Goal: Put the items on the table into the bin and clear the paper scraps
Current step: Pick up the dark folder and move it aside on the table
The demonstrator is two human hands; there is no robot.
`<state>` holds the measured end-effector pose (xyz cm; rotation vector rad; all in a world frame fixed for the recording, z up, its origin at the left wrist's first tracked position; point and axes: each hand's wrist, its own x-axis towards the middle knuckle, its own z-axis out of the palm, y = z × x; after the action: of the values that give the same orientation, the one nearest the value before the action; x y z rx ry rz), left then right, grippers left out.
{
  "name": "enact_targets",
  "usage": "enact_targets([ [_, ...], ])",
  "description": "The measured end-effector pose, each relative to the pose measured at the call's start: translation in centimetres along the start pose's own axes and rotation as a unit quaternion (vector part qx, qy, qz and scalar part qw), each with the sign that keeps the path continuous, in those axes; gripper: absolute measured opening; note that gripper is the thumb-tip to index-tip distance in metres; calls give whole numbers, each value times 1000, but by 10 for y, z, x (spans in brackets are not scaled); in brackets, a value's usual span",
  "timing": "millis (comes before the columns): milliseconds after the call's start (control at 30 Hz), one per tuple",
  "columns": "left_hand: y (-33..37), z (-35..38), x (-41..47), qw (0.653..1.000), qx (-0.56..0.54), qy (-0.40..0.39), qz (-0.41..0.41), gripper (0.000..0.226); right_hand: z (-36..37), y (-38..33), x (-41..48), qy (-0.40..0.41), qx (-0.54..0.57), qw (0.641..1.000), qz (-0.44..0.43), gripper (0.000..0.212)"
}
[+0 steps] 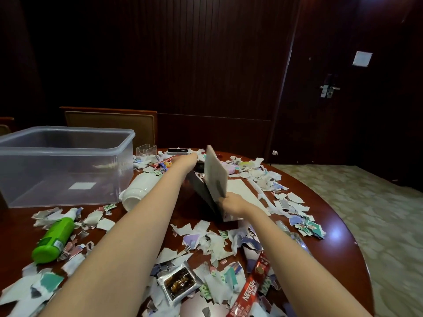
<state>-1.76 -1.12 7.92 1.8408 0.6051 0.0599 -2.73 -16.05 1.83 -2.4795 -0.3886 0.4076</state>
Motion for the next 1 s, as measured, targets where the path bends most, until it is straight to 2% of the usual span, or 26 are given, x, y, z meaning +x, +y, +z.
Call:
enact_targets([
  [67,4,2,-4,997,-71,-2,6,59,-4,0,-1,-7,11,1000,15,40],
  [133,3,7,-13,991,-131,-39,5,49,-7,0,0,-21,47,998,27,39],
  [200,-3,13,-23,983,-155,-93,1,43,-8,1,-2,-49,91,994,31,28],
  [267,-13,18,-28,980,-138,-140,-15,43,-9,2,-5,-65,107,992,25,10],
  [333,-23,22,-31,979,-102,-175,-35,45,-9,2,-9,-80,115,990,15,13],
  [367,-26,24,-31,978,-87,-182,-44,45,-7,1,-10,-87,116,989,0,4],
  [433,-30,25,-30,979,-63,-191,-45,44,-4,0,-10,-80,129,988,-13,40],
  [600,-31,19,-29,980,-28,-193,-45,45,-2,-2,-8,10,181,983,10,43],
  [833,-32,16,-32,982,-58,-164,-74,59,-15,-15,-3,83,382,919,54,41],
  [933,-29,18,-40,978,-97,-168,-80,62,-19,-18,-3,88,470,877,47,38],
  [1000,-25,20,-45,969,-147,-181,-82,56,-22,-21,-4,96,529,843,26,38],
])
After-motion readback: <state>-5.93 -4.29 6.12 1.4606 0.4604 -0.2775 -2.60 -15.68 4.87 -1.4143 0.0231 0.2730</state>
